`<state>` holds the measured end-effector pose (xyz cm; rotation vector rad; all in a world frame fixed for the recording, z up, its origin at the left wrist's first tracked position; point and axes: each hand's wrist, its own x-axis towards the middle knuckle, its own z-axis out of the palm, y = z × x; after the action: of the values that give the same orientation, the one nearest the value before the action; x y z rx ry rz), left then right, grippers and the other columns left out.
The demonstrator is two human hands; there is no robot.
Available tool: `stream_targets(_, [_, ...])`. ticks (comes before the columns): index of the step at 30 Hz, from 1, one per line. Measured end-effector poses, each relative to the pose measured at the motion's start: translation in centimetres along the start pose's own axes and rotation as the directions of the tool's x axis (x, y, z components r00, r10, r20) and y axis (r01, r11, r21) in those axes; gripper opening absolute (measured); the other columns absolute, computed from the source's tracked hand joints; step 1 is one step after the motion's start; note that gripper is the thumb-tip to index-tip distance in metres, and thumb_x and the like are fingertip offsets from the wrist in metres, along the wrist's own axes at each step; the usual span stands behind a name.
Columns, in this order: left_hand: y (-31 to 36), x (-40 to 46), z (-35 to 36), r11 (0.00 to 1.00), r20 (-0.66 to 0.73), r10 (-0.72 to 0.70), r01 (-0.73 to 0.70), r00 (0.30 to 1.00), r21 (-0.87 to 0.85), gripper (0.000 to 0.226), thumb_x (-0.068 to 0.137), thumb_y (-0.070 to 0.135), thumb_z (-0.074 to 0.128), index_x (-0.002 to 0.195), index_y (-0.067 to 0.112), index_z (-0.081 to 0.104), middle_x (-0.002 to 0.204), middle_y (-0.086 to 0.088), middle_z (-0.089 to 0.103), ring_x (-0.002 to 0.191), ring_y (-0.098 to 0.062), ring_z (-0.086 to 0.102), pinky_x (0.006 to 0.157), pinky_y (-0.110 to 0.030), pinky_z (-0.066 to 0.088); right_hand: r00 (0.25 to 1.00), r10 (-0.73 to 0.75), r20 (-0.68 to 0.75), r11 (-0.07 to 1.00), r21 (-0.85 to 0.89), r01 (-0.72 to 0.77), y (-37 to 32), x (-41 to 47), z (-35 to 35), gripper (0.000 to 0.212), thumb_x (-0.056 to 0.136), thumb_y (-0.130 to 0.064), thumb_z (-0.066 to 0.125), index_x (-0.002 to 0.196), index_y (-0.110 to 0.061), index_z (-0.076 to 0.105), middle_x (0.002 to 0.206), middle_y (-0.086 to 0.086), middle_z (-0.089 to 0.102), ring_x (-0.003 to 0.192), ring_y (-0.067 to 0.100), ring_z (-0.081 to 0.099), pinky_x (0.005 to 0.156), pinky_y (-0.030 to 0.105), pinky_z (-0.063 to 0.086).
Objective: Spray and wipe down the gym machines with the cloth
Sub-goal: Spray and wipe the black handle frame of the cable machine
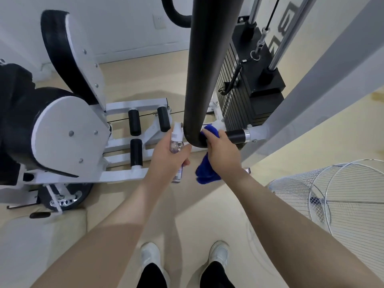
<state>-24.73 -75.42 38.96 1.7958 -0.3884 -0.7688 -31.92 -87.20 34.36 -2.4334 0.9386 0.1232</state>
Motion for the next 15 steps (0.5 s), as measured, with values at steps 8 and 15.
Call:
stream_targets(8, [-0.5,-0.4,-1.7,0.998,-0.016,-0.058,0.059,0.998,0.035,0.030,0.090,0.009,0.056,0.120,0.008,0.052,0.063,-0.008,0.053,0.045,-0.004,0.048,0.044,-0.015,0.040,0.976,0.168,-0.142,0.908,-0.363,-0.209,5.2,0.6,-2.6,0.023,0.092,-0.009,0.045,0.114,-0.011,0.049,0.109,0.013,0.048,0.076,0.027,0.052,0.064,0.035,0.042])
stream_targets(15, [-0.5,-0.6,-1.0,0.992,0.061,-0.063,0.056,0.996,0.109,0.036,0.089,0.005,0.054,0.124,0.012,0.050,0.055,0.000,0.058,0.046,-0.006,0.055,0.050,-0.017,0.047,0.970,0.223,0.094,0.820,0.520,-0.239,-1.9,1.3,-1.3,0.034,0.099,-0.014,0.034,0.119,-0.013,0.061,0.117,0.009,0.062,0.105,0.022,0.056,0.095,0.032,0.043])
